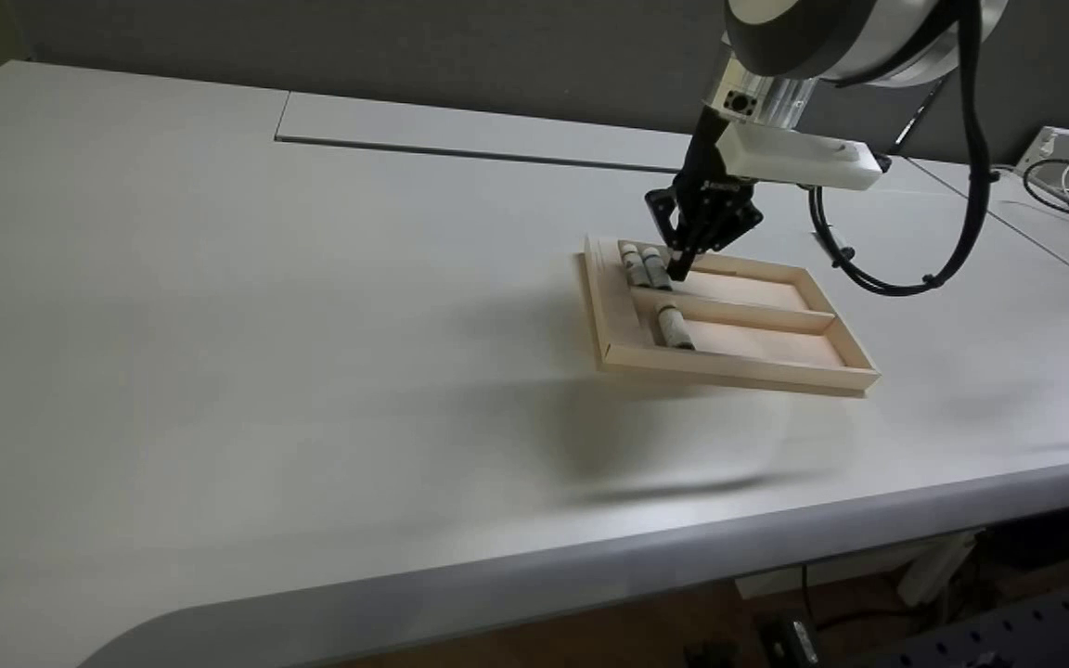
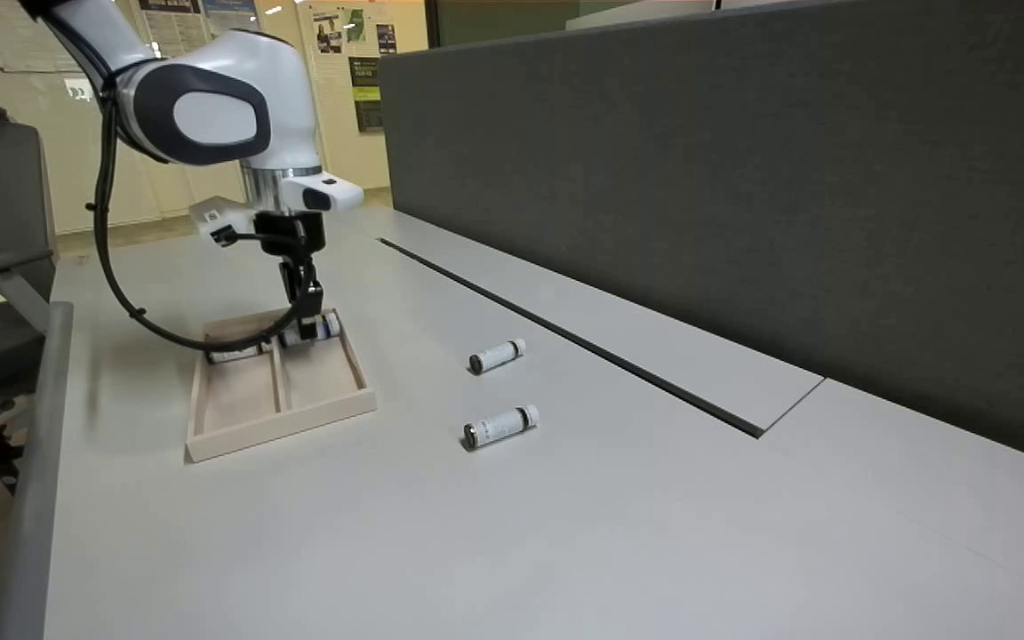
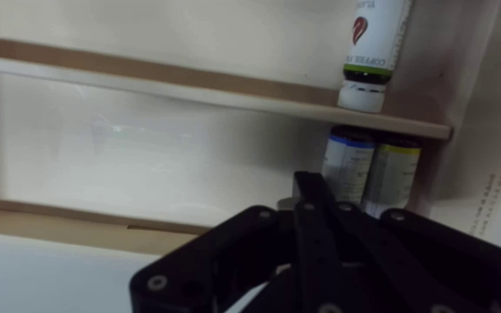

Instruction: Move the upright bottle to the top compartment of the box

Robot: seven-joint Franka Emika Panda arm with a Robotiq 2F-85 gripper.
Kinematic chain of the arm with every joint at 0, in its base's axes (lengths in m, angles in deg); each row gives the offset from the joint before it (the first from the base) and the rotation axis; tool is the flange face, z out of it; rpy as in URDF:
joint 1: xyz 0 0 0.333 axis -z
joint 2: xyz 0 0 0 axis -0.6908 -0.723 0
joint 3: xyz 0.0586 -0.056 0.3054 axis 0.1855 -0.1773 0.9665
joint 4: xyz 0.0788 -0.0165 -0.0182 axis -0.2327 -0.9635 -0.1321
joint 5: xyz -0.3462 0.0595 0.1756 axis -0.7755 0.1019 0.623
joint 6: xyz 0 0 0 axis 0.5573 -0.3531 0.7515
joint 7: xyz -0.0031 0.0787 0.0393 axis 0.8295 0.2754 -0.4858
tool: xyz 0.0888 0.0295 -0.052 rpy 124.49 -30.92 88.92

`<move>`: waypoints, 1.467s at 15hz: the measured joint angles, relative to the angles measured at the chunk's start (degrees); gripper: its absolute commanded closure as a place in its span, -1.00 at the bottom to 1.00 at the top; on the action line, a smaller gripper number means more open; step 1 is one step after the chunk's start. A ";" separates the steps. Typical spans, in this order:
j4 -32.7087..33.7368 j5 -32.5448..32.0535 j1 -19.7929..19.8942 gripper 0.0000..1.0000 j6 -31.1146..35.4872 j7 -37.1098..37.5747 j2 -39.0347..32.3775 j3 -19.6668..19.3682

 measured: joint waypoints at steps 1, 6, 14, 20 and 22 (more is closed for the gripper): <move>0.14 0.09 0.00 1.00 0.00 0.06 -0.10 0.15; 0.91 0.41 0.03 1.00 -0.14 0.38 -1.08 0.70; 2.09 1.25 0.04 1.00 -0.15 0.56 -2.17 1.18; 2.47 1.10 0.24 0.47 -1.29 0.55 1.50 0.98; 2.36 1.10 0.54 0.22 -3.57 0.54 4.05 0.98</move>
